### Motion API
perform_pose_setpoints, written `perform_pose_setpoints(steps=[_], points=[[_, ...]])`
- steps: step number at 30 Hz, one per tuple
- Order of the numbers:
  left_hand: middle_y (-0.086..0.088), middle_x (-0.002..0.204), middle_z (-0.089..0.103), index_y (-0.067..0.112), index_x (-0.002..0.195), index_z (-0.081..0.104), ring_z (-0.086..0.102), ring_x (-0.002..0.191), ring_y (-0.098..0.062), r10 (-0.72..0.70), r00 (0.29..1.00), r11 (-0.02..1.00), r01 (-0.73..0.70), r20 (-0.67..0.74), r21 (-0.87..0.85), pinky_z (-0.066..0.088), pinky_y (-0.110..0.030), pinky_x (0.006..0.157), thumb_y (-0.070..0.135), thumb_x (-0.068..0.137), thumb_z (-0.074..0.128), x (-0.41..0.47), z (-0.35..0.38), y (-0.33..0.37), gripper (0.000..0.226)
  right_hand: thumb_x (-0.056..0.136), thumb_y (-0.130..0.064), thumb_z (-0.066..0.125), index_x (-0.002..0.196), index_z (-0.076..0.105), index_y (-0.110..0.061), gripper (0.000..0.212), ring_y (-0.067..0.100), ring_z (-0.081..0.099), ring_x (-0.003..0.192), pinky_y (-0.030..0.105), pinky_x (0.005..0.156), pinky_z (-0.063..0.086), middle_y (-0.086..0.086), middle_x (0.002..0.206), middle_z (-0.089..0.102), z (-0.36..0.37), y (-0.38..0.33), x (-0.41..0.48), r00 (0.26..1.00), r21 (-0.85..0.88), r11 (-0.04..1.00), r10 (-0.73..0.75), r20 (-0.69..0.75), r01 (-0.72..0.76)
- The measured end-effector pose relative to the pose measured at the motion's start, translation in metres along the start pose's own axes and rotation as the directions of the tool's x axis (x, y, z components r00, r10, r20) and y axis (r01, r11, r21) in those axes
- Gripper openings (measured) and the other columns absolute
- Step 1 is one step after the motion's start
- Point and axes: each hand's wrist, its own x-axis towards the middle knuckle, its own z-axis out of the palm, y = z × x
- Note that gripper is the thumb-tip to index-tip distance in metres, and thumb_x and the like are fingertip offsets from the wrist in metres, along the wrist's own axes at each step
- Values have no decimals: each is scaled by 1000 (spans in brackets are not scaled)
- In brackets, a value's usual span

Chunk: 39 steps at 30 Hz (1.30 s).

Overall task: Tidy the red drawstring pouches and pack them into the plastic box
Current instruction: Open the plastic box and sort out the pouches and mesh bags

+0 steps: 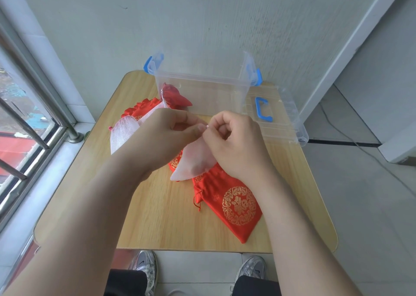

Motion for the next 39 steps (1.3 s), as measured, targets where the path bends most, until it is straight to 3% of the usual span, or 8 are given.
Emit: perform_pose_setpoints(steps=[6,11,15,22,28,32,35,39], points=[[-5,100,79,22,95,81,70,105,-27,-8,1000,998,7,10,65,54,-54,101,32,104,63,1,2,-3,22,99,-18,67,87,65,-17,13,12,55,53,18,49,38,-11,53,54,5,1,-2,996,-71,994,-87,-4,86],[-15,94,70,12,90,74,59,78,-20,26,997,997,-21,-66,79,48,-36,76,29,99,64,5,2,-6,21,103,-19,63,89,63,-14,15,6,48,50,17,50,36,-12,58,53,7,-2,-2,998,45,999,-12,66,9],[2,65,58,23,95,77,48,61,-3,151,985,985,-142,-82,100,39,-20,60,22,99,68,5,-1,-5,10,104,-27,62,90,67,-16,19,8,52,56,32,55,44,-7,65,61,6,0,1,991,152,983,93,97,-107],[4,82,74,31,96,76,68,81,-23,295,950,937,-268,-99,224,55,-53,79,48,99,71,5,-3,-11,18,103,-25,60,91,73,-18,19,9,54,59,25,55,43,7,71,68,1,0,3,975,208,956,186,120,-208],[16,71,63,34,88,67,58,72,-9,292,954,906,-253,-70,338,46,-38,69,41,95,63,4,-1,-13,11,99,-29,51,73,59,-14,32,16,70,69,35,68,50,1,62,64,1,-8,1,952,189,943,239,190,-274],[11,87,69,34,97,67,63,87,-11,335,942,878,-314,5,362,51,-45,79,43,99,56,2,-2,-11,15,101,-21,39,83,56,-10,27,20,58,62,39,71,43,-1,61,40,-5,-12,5,842,429,739,357,404,-519],[12,88,68,28,99,68,62,90,-8,355,935,866,-335,15,372,48,-30,80,39,104,59,4,-1,-12,15,95,-20,42,95,53,-9,15,22,50,65,36,67,41,0,62,32,-5,-14,5,787,503,612,403,467,-611],[15,84,70,20,100,73,64,85,-4,362,930,860,-309,-60,406,46,-17,77,31,104,63,8,-3,-18,16,97,-21,65,83,74,-13,19,25,70,78,38,78,50,5,70,64,-6,-12,4,854,527,673,402,329,-520]])
